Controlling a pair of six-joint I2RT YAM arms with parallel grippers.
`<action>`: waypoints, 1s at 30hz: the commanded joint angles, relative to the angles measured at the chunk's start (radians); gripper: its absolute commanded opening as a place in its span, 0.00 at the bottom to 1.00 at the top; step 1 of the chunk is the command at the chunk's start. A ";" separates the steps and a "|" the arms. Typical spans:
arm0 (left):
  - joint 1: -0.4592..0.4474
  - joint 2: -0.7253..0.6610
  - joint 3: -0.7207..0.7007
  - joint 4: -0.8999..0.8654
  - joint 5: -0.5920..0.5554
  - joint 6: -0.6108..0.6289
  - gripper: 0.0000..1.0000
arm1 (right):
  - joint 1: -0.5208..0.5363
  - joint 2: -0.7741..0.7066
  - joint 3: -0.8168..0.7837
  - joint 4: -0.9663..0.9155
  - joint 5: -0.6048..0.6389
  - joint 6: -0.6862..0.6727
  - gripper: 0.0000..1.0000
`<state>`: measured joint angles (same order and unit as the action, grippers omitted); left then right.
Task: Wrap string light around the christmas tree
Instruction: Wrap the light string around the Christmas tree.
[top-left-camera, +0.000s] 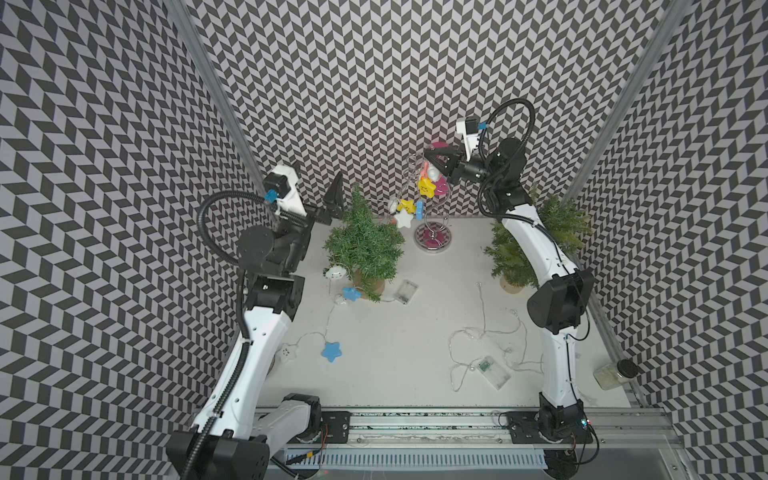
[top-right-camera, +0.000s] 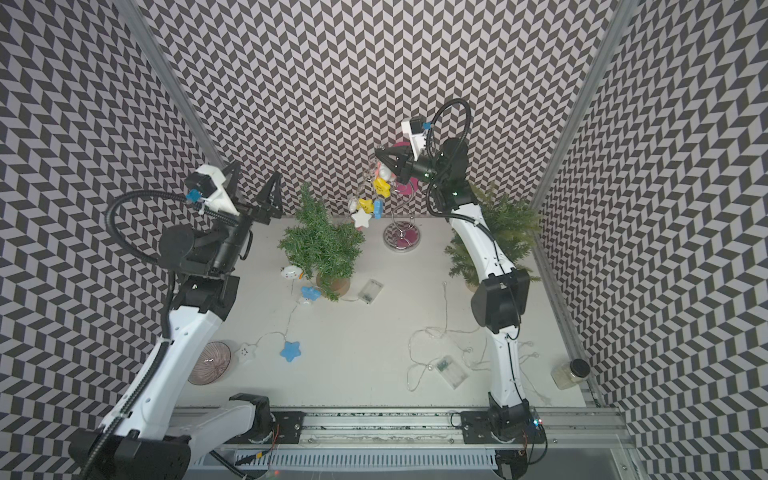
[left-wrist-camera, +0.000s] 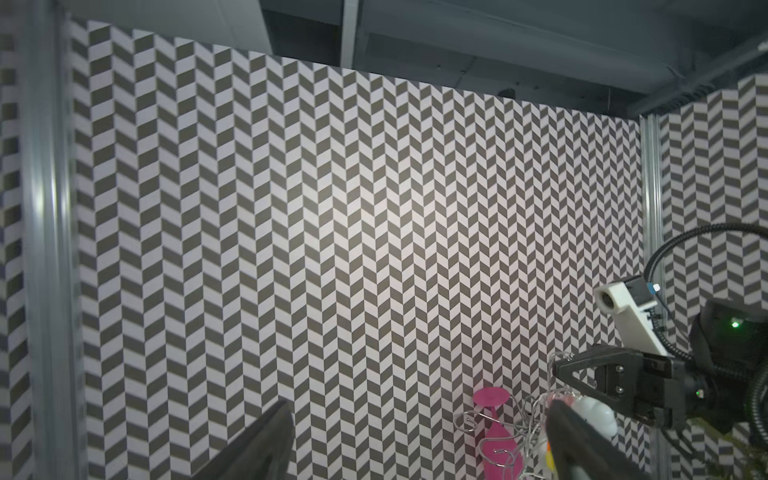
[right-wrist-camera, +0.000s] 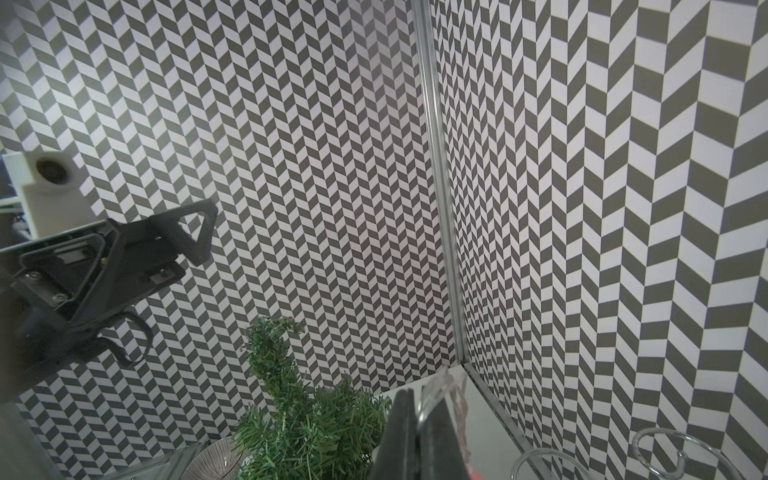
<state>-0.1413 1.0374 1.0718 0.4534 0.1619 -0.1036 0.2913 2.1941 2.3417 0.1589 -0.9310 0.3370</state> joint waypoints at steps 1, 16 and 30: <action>-0.003 -0.123 -0.240 0.070 -0.097 -0.205 0.85 | 0.000 -0.013 -0.005 -0.004 -0.010 -0.019 0.00; 0.028 -0.471 -0.699 -0.058 -0.125 -0.373 0.62 | 0.087 -0.155 -0.134 -0.325 0.182 -0.299 0.00; -0.025 -0.409 -0.797 0.065 -0.095 -0.371 0.63 | 0.134 -0.197 0.013 -0.437 0.233 -0.331 0.00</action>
<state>-0.1513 0.6289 0.2745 0.4538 0.0696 -0.4690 0.4011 2.0609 2.3535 -0.2768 -0.7177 0.0452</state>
